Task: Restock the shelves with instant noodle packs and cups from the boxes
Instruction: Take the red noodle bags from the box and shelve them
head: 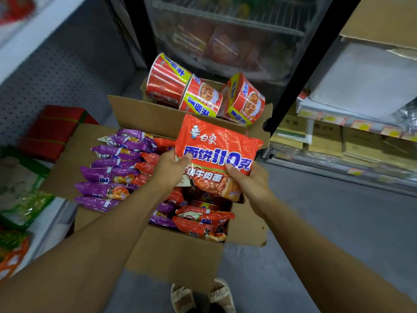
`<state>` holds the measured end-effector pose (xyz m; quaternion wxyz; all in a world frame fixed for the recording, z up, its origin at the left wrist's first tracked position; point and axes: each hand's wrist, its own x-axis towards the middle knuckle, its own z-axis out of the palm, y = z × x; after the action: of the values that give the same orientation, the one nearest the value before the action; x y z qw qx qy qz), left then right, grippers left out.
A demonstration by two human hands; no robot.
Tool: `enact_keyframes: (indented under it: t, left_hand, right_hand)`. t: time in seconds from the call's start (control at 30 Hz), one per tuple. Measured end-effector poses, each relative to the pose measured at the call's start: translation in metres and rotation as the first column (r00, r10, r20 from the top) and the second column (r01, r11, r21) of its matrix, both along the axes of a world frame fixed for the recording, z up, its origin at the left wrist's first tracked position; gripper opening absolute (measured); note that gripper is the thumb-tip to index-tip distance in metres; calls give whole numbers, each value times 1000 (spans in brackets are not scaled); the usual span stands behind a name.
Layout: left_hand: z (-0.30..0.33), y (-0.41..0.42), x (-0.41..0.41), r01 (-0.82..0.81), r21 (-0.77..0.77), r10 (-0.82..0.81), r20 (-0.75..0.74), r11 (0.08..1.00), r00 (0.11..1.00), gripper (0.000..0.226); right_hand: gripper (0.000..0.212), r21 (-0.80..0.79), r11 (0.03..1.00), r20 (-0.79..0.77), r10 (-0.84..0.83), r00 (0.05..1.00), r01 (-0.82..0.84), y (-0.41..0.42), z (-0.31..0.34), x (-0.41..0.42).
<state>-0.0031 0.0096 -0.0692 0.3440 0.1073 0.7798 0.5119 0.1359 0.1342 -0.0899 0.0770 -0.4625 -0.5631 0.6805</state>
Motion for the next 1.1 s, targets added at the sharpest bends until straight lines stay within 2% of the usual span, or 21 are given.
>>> enact_keyframes:
  t: [0.13,0.2,0.3,0.4,0.43,0.5,0.63,0.73,0.87,0.97,1.03,1.1]
  left_hand:
    - [-14,13,14,-2,-12,3,70,1000,998,17]
    - [-19,21,20,31,2,-31,85,1000,996,17]
    - [-27,31,26,153,13,-154,61,988,986,20]
    - [-44,30,25,294,-126,-307,-104,948,946,38]
    - [-52,27,24,346,-230,-390,-186,910,902,43]
    - [-68,21,23,412,-452,-572,-310,791,759,49]
    - [-94,19,24,423,-696,-787,-344,580,512,65]
    - [-110,25,24,343,-812,-866,-356,472,350,57]
    - [-120,31,22,261,-825,-854,-423,501,302,47]
    - [-124,30,22,283,-861,-904,-376,422,205,51]
    - [-127,27,21,267,-883,-921,-358,387,152,44]
    - [-130,25,18,244,-892,-924,-354,380,146,33]
  right_hand:
    - [22,93,990,-10,-104,995,105,9,-11,8]
    - [22,127,980,-24,-150,988,152,14,-15,16]
    - [32,132,962,-56,-234,971,239,24,-20,29]
    - [34,154,931,-72,-324,943,331,40,-24,42]
    - [37,156,923,-73,-346,936,353,46,-27,47]
    - [41,168,913,-68,-365,929,371,57,-33,57]
    - [43,166,897,-43,-409,912,410,71,-51,72]
    - [45,154,894,-31,-422,906,422,77,-65,79]
    - [45,131,892,-13,-435,900,433,77,-79,83]
    - [46,133,894,-9,-430,903,428,75,-84,82]
    - [46,136,899,-15,-419,908,417,74,-86,80]
    - [46,135,901,-21,-412,911,411,73,-88,78]
